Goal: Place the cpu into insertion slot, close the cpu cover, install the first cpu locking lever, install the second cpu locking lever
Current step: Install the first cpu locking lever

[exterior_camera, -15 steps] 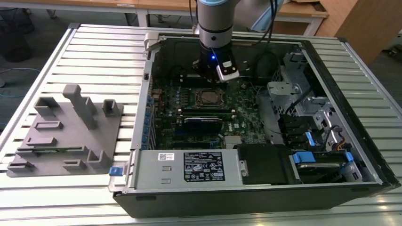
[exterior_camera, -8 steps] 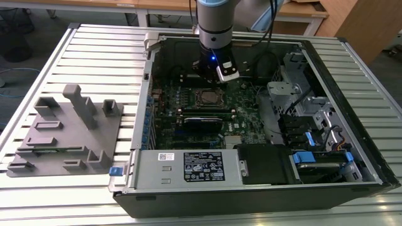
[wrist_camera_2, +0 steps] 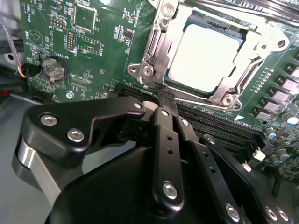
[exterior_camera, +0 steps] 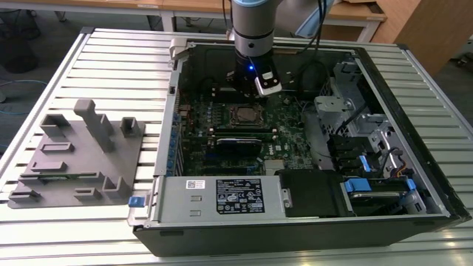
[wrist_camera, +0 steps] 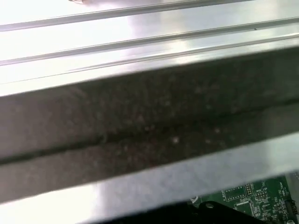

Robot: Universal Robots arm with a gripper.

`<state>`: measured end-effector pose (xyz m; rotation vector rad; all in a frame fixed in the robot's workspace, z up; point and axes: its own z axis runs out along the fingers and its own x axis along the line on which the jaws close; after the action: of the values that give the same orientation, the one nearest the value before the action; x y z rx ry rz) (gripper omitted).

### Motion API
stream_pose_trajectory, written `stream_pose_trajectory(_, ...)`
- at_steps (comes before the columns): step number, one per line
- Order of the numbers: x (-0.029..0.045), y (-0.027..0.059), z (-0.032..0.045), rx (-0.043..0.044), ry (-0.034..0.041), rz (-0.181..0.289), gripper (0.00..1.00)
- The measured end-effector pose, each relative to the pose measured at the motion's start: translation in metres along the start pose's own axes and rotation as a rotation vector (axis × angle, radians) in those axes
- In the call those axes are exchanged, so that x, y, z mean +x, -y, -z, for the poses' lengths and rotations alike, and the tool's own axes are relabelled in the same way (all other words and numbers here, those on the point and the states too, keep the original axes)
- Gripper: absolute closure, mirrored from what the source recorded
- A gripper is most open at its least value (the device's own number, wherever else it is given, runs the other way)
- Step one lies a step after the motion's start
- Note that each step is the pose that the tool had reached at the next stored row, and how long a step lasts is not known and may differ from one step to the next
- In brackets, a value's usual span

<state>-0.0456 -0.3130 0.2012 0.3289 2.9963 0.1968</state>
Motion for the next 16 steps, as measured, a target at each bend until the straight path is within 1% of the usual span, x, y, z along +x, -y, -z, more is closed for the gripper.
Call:
stream_pose_trajectory(1,-0.0002,-0.0002,0.0016,-0.0017,-0.0004,0.000,0.89)
stream_pose_trajectory(4,-0.0002,-0.0003,0.0022,-0.0084,-0.0018,-0.002,0.89)
stream_pose_trajectory(5,-0.0003,-0.0003,0.0022,-0.0125,-0.0027,-0.002,0.89)
stream_pose_trajectory(8,-0.0003,-0.0003,0.0022,-0.0313,-0.0067,-0.005,0.89)
stream_pose_trajectory(9,-0.0002,-0.0003,0.0022,-0.0357,-0.0077,-0.006,0.89)
stream_pose_trajectory(10,-0.0002,-0.0003,0.0022,-0.0374,-0.0080,-0.006,0.89)
stream_pose_trajectory(13,-0.0002,-0.0001,0.0019,-0.0380,-0.0074,-0.006,0.89)
stream_pose_trajectory(16,-0.0002,0.0004,0.0009,-0.0388,-0.0025,-0.005,0.89)
